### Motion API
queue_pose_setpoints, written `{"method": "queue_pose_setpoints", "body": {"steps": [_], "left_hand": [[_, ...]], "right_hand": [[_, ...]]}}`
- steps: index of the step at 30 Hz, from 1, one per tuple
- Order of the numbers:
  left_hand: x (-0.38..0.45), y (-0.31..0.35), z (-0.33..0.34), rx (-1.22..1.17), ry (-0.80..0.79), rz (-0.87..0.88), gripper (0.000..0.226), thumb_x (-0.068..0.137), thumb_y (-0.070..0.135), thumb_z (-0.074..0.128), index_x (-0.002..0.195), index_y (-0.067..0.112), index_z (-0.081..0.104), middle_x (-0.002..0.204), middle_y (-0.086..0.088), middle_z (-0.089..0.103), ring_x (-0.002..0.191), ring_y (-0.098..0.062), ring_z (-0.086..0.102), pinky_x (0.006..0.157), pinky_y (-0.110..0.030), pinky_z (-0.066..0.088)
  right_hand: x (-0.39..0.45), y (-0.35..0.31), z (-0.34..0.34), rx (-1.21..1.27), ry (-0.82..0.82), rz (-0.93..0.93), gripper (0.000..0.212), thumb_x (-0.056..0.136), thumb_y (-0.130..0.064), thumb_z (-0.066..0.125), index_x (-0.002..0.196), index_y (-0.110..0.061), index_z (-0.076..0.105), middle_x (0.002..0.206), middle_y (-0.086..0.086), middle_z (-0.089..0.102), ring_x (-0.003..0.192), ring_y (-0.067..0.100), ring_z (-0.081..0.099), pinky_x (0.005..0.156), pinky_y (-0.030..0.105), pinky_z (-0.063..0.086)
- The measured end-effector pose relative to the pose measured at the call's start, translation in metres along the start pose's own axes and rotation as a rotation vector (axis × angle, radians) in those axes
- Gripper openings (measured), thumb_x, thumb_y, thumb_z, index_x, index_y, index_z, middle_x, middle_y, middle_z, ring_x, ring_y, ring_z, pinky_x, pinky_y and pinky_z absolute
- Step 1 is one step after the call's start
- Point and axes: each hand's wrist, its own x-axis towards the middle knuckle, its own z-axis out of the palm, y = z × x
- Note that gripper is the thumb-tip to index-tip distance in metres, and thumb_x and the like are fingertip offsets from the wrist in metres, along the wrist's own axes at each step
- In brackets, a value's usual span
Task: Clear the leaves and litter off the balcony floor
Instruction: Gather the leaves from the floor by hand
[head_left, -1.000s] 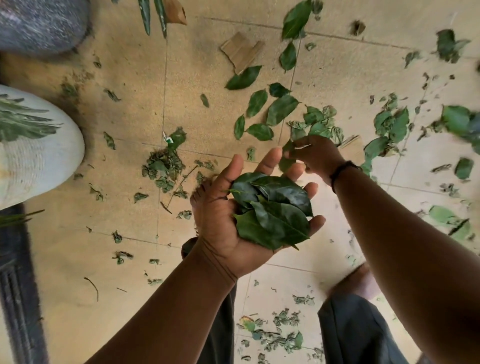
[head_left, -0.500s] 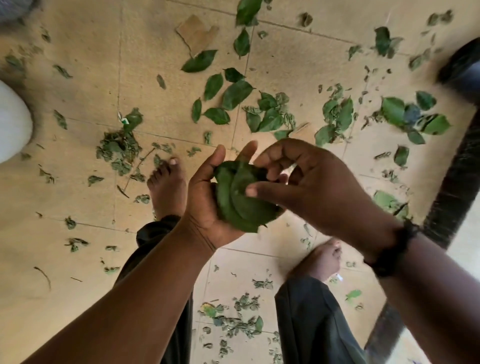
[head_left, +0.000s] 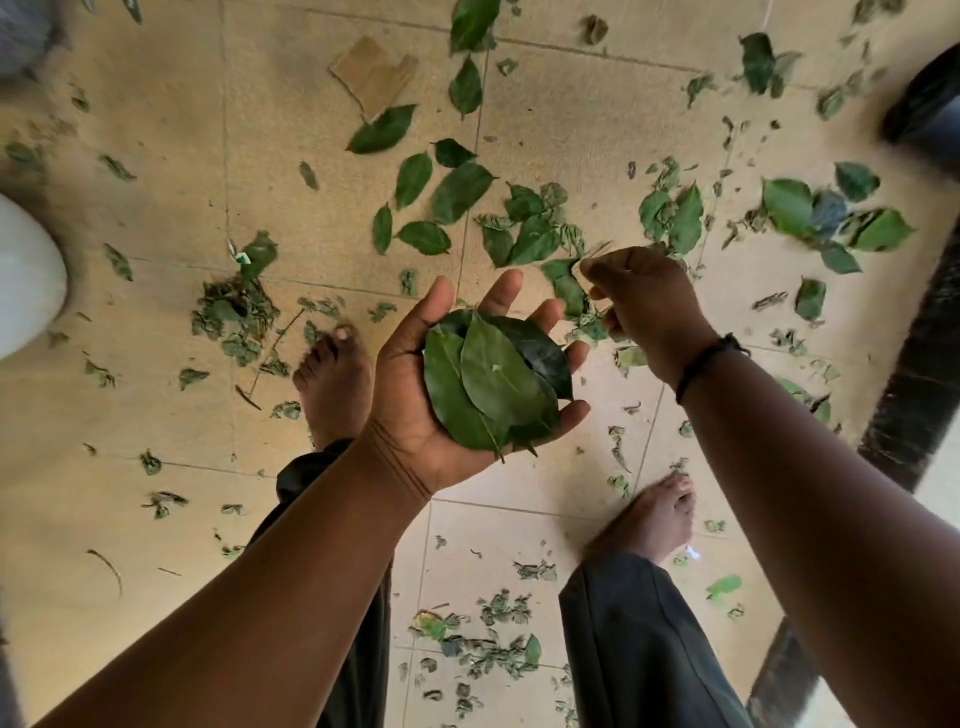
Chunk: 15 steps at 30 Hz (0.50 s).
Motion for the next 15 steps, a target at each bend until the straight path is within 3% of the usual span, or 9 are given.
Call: {"method": "queue_pose_setpoints", "body": {"steps": [2, 5, 8, 11, 15], "left_hand": [[-0.001, 0.005, 0.0, 0.011, 0.012, -0.011, 0.044, 0.091, 0.051, 0.054, 0.119, 0.02, 0.067, 0.125, -0.01, 0.064, 0.125, -0.036, 0.051, 0.104, -0.059, 0.037], [-0.005, 0.013, -0.003, 0.035, 0.046, -0.002, 0.046, 0.091, 0.054, 0.051, 0.119, 0.022, 0.067, 0.125, -0.008, 0.064, 0.125, -0.035, 0.051, 0.103, -0.059, 0.038], [-0.007, 0.019, -0.006, 0.049, 0.066, 0.01, 0.048, 0.091, 0.057, 0.049, 0.119, 0.023, 0.067, 0.124, -0.007, 0.065, 0.124, -0.034, 0.053, 0.103, -0.058, 0.039], [-0.007, 0.022, -0.007, 0.089, 0.077, -0.001, 0.048, 0.091, 0.057, 0.048, 0.119, 0.023, 0.067, 0.124, -0.006, 0.064, 0.123, -0.033, 0.052, 0.102, -0.058, 0.038], [-0.008, 0.029, -0.003, 0.087, 0.078, -0.007, 0.049, 0.091, 0.058, 0.045, 0.119, 0.023, 0.066, 0.124, -0.006, 0.064, 0.124, -0.033, 0.051, 0.102, -0.058, 0.038]], "right_hand": [[0.022, 0.019, 0.011, -0.191, -0.008, 0.013, 0.014, 0.091, -0.028, 0.064, 0.092, -0.014, 0.065, 0.088, 0.003, 0.068, 0.071, 0.018, 0.063, 0.066, 0.031, 0.055], [0.047, 0.047, 0.018, -0.514, -0.044, 0.063, 0.021, 0.091, -0.026, 0.057, 0.111, -0.024, 0.063, 0.112, 0.008, 0.068, 0.099, 0.029, 0.064, 0.087, 0.04, 0.054], [0.061, 0.057, 0.025, -0.897, -0.127, -0.062, 0.042, 0.096, -0.027, 0.048, 0.137, -0.033, 0.048, 0.128, 0.007, 0.059, 0.113, 0.031, 0.058, 0.086, 0.038, 0.051], [0.067, 0.058, 0.034, -1.143, -0.148, -0.18, 0.048, 0.099, -0.026, 0.043, 0.145, -0.035, 0.034, 0.128, 0.004, 0.056, 0.109, 0.032, 0.06, 0.078, 0.037, 0.049], [0.053, 0.064, 0.046, -1.338, -0.239, -0.245, 0.057, 0.099, -0.023, 0.046, 0.15, -0.035, 0.024, 0.138, 0.005, 0.051, 0.112, 0.032, 0.059, 0.086, 0.042, 0.05]]}}
